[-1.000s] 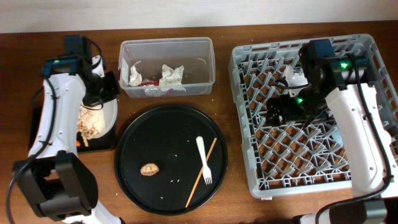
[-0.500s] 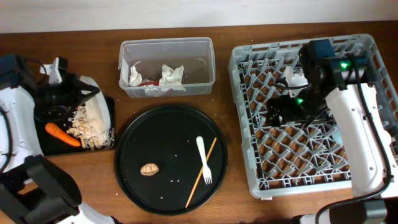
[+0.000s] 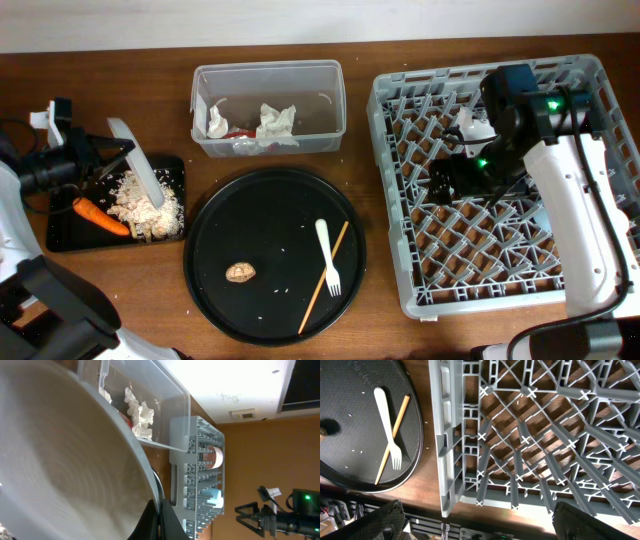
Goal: Sort waste into correct bins and load items into the dishwasher rack
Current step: 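Tip the white plate over the black tray to dump the rice, then set the empty white plate back on the round tray with the left gripper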
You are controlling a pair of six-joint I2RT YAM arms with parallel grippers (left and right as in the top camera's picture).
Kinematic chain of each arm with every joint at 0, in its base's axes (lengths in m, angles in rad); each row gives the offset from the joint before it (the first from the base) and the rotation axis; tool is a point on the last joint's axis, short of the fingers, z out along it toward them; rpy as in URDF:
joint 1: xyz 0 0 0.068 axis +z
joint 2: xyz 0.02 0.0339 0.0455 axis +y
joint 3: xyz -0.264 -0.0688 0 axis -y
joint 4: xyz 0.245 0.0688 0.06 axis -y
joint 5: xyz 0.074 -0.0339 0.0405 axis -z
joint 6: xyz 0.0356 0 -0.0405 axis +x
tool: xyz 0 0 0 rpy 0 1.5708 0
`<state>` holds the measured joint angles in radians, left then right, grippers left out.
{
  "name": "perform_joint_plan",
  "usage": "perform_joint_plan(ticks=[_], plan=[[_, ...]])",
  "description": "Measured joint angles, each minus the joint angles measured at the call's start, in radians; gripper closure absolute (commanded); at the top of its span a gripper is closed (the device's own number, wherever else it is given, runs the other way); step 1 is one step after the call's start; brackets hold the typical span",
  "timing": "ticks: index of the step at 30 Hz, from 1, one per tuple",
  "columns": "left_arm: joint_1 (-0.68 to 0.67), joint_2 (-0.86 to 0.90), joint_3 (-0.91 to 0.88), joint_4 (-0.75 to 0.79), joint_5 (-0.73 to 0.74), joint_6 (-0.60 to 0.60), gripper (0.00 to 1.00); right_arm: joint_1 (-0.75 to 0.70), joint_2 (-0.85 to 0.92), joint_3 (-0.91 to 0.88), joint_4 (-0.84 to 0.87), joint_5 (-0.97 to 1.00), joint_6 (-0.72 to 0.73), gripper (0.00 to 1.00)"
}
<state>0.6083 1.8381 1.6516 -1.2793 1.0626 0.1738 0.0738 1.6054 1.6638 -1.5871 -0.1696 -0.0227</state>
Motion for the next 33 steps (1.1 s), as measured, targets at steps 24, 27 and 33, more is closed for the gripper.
perform_joint_plan(ticks=[24, 27, 33], plan=[[-0.756, -0.116, 0.005, -0.152, -0.447, -0.025, 1.0, 0.0, 0.0, 0.0, -0.016, 0.021, 0.001, 0.02], [-0.986, -0.118, -0.032, -0.04, -0.638, -0.188, 1.0, 0.0, 0.0, 0.0, -0.014, 0.023, 0.0, 0.02], [-1.201, -0.122, -0.295, 0.222, -0.882, -0.439, 0.99, 0.0, 0.0, 0.0, -0.017, 0.023, 0.0, 0.02]])
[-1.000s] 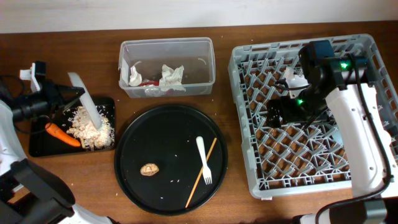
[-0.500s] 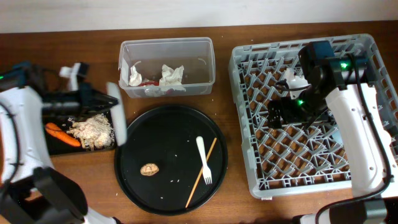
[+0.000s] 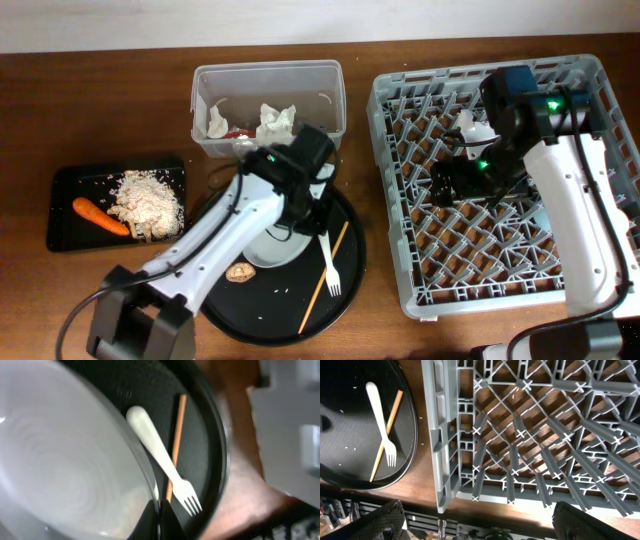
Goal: Sort waste into correct bins and load items into the dishwasher rack
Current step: 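Set the empty white plate back on the round tray with the left gripper, then grasp the white plate with the right gripper and place it in the rack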
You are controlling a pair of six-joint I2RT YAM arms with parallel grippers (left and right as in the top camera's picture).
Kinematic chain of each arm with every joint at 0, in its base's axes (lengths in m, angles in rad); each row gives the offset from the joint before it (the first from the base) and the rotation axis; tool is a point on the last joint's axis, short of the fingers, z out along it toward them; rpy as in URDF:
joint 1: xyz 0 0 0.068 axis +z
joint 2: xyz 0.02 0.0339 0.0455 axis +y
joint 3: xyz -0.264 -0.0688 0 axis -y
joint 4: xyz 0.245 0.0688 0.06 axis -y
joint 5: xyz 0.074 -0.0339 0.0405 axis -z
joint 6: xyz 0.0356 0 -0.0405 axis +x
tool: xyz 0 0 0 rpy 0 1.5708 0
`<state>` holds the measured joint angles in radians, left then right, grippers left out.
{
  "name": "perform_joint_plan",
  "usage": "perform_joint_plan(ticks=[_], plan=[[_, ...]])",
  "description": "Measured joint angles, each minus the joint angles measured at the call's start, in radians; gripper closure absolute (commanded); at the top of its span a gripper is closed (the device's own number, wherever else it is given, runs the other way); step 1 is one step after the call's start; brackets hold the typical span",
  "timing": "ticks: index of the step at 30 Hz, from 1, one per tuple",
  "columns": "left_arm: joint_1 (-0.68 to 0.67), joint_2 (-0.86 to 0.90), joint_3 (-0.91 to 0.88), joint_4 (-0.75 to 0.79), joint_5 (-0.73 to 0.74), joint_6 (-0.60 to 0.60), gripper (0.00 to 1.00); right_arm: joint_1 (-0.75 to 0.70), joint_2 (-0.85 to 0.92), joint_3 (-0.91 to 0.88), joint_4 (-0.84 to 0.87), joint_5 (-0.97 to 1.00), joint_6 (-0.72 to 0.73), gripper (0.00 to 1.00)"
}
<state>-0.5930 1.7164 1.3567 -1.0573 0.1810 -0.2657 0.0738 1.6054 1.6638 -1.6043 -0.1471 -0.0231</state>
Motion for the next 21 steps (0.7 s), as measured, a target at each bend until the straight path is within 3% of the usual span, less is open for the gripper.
perform_joint_plan(ticks=[3, 6, 10, 12, 17, 21], plan=[[-0.04, 0.001, -0.088, 0.101, -0.03, -0.043, 0.88, 0.0, 0.0, 0.0, 0.0, 0.0, 0.0, 0.02], [-0.042, 0.001, -0.11, 0.12, -0.038, -0.056, 0.53, 0.0, 0.0, 0.0, -0.001, 0.0, 0.0, 0.02], [-0.034, -0.002, -0.109, 0.103, -0.04, -0.064, 0.43, 0.0, 0.0, 0.0, -0.005, -0.001, 0.0, 0.02], [0.016, -0.038, -0.109, 0.066, -0.039, -0.066, 0.24, 0.0, 0.0, 0.0, -0.005, -0.009, 0.0, 0.02], [0.397, -0.28, -0.099, -0.135, -0.114, -0.068, 0.03, 0.043, 0.0, 0.0, 0.047, -0.116, -0.008, 0.01], [0.705, -0.293, -0.099, -0.209, -0.15, -0.068, 0.01, 0.279, 0.012, 0.0, 0.169, -0.154, 0.036, 0.02]])
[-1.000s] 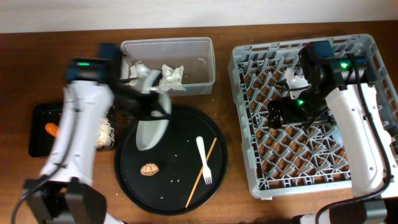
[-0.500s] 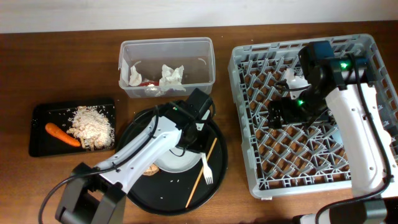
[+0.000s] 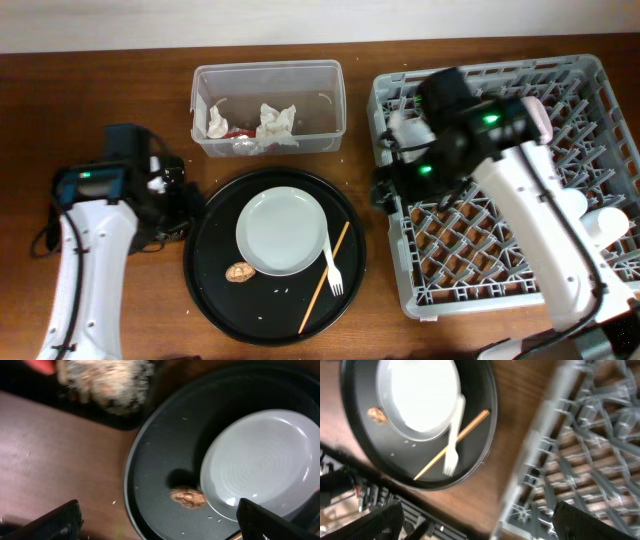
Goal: Sort waste into correct bins and load items into the dishwasher rack
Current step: 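Grasp the white plate with the right gripper and place it in the rack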
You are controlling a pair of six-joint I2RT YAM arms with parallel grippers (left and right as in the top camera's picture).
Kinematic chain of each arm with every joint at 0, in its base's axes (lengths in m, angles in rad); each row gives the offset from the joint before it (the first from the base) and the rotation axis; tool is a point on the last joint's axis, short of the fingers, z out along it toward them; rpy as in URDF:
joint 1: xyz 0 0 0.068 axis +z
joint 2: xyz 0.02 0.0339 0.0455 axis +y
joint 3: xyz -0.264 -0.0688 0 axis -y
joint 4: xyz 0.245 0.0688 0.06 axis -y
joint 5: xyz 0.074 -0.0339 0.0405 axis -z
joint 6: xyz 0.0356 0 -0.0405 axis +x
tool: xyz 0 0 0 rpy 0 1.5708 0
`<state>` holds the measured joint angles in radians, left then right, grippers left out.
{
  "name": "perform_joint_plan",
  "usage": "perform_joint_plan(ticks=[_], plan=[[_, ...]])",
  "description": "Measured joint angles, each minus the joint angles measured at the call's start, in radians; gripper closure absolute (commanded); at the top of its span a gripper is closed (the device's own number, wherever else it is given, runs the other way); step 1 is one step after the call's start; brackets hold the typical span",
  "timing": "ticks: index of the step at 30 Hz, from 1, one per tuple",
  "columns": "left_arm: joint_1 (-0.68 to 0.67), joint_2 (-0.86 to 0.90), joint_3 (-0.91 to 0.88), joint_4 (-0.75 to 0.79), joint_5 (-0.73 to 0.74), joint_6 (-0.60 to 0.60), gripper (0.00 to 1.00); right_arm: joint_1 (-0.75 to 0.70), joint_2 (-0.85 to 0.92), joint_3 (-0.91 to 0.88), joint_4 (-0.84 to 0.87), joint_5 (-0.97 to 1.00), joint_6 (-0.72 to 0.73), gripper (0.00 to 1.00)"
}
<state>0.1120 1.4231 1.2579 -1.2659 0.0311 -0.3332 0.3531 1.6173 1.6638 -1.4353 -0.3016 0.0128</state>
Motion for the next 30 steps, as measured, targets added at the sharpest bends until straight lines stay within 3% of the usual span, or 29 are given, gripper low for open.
perform_joint_plan(ticks=[3, 7, 12, 15, 18, 20, 22, 24, 30], plan=[[0.128, 0.0, 0.0, -0.009, -0.006, 0.0, 0.01, 0.171, 0.098, 0.0, 0.106, 0.031, 0.061, 0.02], [0.206, 0.0, 0.0, -0.009, -0.006, 0.0, 0.01, 0.246, 0.255, 0.0, 0.18, 0.099, 0.16, 0.03], [0.216, 0.0, 0.0, -0.009, -0.006, 0.0, 0.01, 0.325, 0.451, -0.001, 0.314, 0.121, 0.202, 0.23], [0.216, 0.0, 0.0, -0.009, -0.006, 0.0, 0.01, 0.337, 0.526, -0.001, 0.357, 0.13, 0.225, 0.41], [0.216, 0.0, 0.0, -0.009, -0.006, 0.0, 0.01, 0.337, 0.545, -0.001, 0.367, 0.182, 0.23, 0.68], [0.216, 0.0, 0.0, -0.009, -0.006, 0.0, 0.01, 0.337, 0.545, -0.007, 0.382, 0.209, 0.24, 0.69], [0.216, 0.0, 0.0, -0.009, -0.006, 0.0, 0.01, 0.337, 0.546, -0.038, 0.414, 0.216, 0.247, 0.86], [0.216, 0.0, 0.0, -0.009, -0.006, 0.0, 0.01, 0.337, 0.541, -0.056, 0.432, 0.214, 0.254, 0.96], [0.216, 0.0, 0.0, -0.009, -0.006, 0.0, 0.01, 0.337, 0.536, -0.038, 0.377, 0.2, 0.271, 0.96]])
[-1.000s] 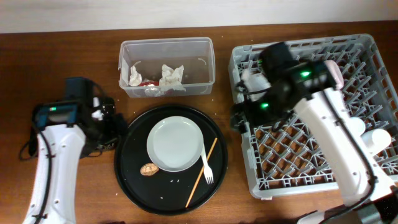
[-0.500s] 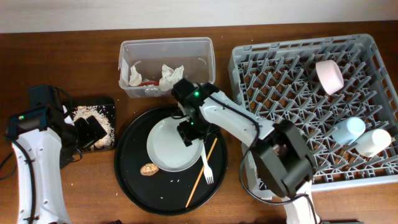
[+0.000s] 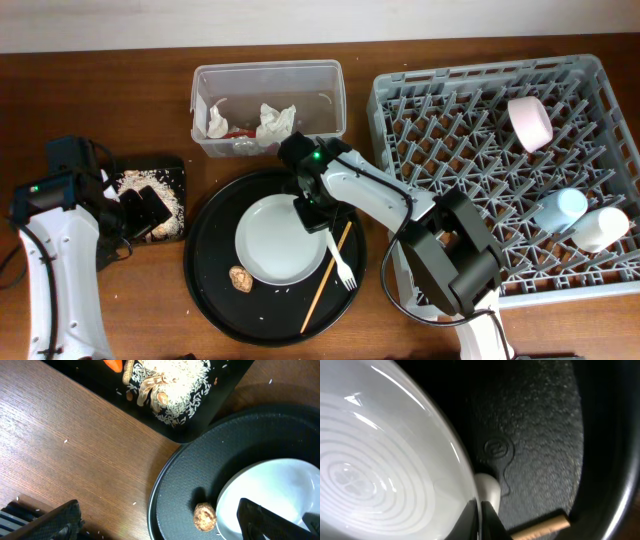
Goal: Sort waste into correct bins and load items into the dishwasher rack
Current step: 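Grasp the white plate with the right gripper and place it in the rack, then grasp the mushroom with the left gripper and drop it on the black tray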
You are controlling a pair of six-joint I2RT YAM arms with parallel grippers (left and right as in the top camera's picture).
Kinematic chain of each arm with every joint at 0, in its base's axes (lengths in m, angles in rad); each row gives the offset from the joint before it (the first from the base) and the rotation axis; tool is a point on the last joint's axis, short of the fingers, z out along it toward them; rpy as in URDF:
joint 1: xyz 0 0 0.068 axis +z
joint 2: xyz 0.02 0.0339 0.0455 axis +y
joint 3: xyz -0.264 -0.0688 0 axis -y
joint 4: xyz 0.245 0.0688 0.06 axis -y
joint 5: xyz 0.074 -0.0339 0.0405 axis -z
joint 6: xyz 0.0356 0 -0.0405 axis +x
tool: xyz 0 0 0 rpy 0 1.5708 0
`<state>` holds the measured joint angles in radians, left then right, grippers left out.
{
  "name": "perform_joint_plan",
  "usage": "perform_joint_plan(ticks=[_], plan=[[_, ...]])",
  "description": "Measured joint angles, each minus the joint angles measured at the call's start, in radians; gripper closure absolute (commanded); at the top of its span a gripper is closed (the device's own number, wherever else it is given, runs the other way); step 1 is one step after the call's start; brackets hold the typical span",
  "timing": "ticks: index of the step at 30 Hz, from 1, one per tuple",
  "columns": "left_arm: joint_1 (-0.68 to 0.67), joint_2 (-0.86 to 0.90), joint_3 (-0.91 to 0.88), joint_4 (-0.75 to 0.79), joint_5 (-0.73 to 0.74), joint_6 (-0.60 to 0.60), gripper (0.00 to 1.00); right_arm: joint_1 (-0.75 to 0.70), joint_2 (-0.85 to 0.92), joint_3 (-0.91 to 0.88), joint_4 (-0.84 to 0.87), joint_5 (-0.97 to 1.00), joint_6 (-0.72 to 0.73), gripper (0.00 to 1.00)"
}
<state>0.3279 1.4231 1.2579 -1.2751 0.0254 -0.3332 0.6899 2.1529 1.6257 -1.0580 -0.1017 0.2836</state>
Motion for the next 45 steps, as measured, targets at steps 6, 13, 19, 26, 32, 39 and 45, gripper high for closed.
perform_joint_plan(ticks=[6, 13, 19, 26, 32, 39, 45], plan=[[0.0, 0.0, 0.0, 0.0, 0.0, 0.0, 0.01, -0.057, -0.177, 0.222, -0.237, 0.245, 0.008, 0.96], [0.0, 0.0, 0.0, 0.001, 0.0, 0.0, 0.01, -0.333, -0.511, 0.254, -0.28, 0.889, 0.062, 0.96], [0.0, 0.0, 0.0, 0.001, 0.0, 0.0, 0.01, -0.516, -0.455, 0.234, -0.246, 1.207, 0.189, 0.96], [0.0, 0.0, 0.0, 0.001, 0.0, 0.0, 0.01, -0.571, -0.256, 0.227, -0.227, 1.118, 0.21, 0.96], [0.0, 0.0, 0.0, 0.001, 0.0, 0.0, 0.01, -0.565, -0.147, 0.223, -0.231, 0.996, 0.211, 0.96], [0.0, 0.0, 0.0, 0.003, 0.0, 0.0, 0.01, -0.422, -0.147, 0.223, -0.241, 0.719, 0.213, 0.47], [0.0, 0.0, 0.0, 0.004, 0.0, 0.0, 0.01, -0.357, -0.174, 0.222, -0.311, 0.617, 0.212, 0.45]])
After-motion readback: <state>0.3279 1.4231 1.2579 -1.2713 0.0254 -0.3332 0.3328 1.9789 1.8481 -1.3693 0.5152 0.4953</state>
